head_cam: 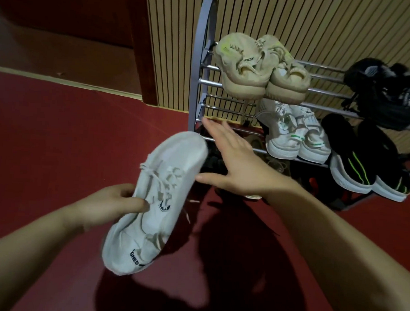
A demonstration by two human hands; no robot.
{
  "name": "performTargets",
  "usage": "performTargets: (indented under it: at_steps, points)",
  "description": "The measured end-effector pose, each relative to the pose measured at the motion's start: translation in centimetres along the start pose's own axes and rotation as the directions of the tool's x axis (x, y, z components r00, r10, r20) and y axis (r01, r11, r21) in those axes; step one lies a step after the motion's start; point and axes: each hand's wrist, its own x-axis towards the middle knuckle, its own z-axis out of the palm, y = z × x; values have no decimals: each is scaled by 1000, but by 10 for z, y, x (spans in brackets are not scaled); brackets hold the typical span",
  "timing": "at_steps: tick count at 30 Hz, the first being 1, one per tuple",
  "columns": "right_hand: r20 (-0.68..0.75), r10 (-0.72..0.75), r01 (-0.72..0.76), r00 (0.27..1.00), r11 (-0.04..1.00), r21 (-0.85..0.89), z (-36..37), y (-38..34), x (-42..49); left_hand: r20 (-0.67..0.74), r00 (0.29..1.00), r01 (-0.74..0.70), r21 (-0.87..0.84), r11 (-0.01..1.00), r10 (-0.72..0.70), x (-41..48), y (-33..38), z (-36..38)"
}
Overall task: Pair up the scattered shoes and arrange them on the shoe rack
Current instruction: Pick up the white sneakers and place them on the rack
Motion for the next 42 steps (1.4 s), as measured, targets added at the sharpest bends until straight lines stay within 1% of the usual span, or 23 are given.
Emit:
performTargets:
  at_steps: [2, 3, 4, 5, 6, 7, 9, 10, 13, 15, 19, 21, 23, 24, 26, 29, 32, 34, 36, 38, 40, 42]
  points:
    - [-14, 103, -100, 995, 984, 146, 22, 6, -12, -6, 1000, -1, -193, 981, 0, -2, -7, 6]
    - [-6, 164, -155, 986, 944, 292, 36, 4, -17, -8, 1000, -4, -275, 962, 2, -1, -9, 10]
    - [24, 222, -207, 975, 853, 479, 49, 3, -22, -10, 1000, -10, -346, 938, 7, -1, -10, 14]
    - [75, 268, -247, 961, 697, 673, 62, -1, -26, -16, 1000, -19, -410, 912, 14, 1, -12, 17]
    - [148, 292, -288, 945, 525, 801, 75, -4, -30, -20, 999, -32, -468, 883, 26, 2, -12, 21]
    - [229, 297, -339, 927, 404, 850, 86, -9, -35, -19, 999, -42, -517, 855, 37, 4, -12, 24]
    - [345, 256, -411, 903, 281, 867, 108, -16, -42, 5, 999, -33, -592, 806, 45, 5, -8, 29]
    - [358, 236, -407, 903, 212, 888, 117, -19, -43, 18, 999, -24, -619, 785, 45, 5, -4, 31]
    - [292, 230, -306, 928, 25, 952, 132, -27, -38, 21, 999, -11, -666, 746, 34, 4, 3, 30]
    - [278, 227, -271, 933, -59, 961, 136, -27, -33, 20, 1000, -3, -670, 742, 22, 2, 5, 26]
    - [229, 211, -201, 950, -145, 969, 138, -25, -28, 1, 1000, 15, -588, 808, -19, -2, 12, 22]
    - [193, 207, -147, 959, -221, 964, 136, -27, -26, -31, 999, 7, -533, 846, -28, -5, 19, 24]
    - [148, 168, -94, 975, -294, 951, 133, -30, -25, -41, 999, -8, -479, 878, -14, -9, 27, 24]
    - [145, 144, -94, 979, -309, 946, 132, -31, -25, -46, 999, -7, -459, 888, -16, -11, 30, 23]
    - [189, 121, -144, 975, -311, 939, 130, -33, -26, -67, 998, -10, -430, 903, -20, -16, 35, 21]
    - [279, 139, -230, 950, -290, 929, 132, -28, -21, -67, 998, -41, -432, 901, 13, -25, 41, 17]
    - [298, 176, -235, 938, -306, 923, 132, -20, -18, -8, 997, -73, -408, 910, 77, -30, 46, 18]
    - [268, 178, -199, 947, -327, 924, 129, -17, -19, -18, 995, -100, -376, 921, 101, -28, 48, 23]
    - [237, 228, -148, 944, -349, 925, 123, -14, -22, -30, 995, -102, -375, 921, 97, -25, 52, 30]
    - [238, 253, -133, 938, -371, 919, 127, -3, -24, 28, 996, -69, -384, 921, 86, -20, 56, 37]
    - [246, 286, -122, 926, -392, 912, 126, 5, -27, 130, 988, -23, -418, 908, 84, -15, 62, 44]
    - [235, 335, -74, 913, -430, 900, 119, 13, -34, 182, 978, -12, -424, 906, 98, -9, 68, 53]
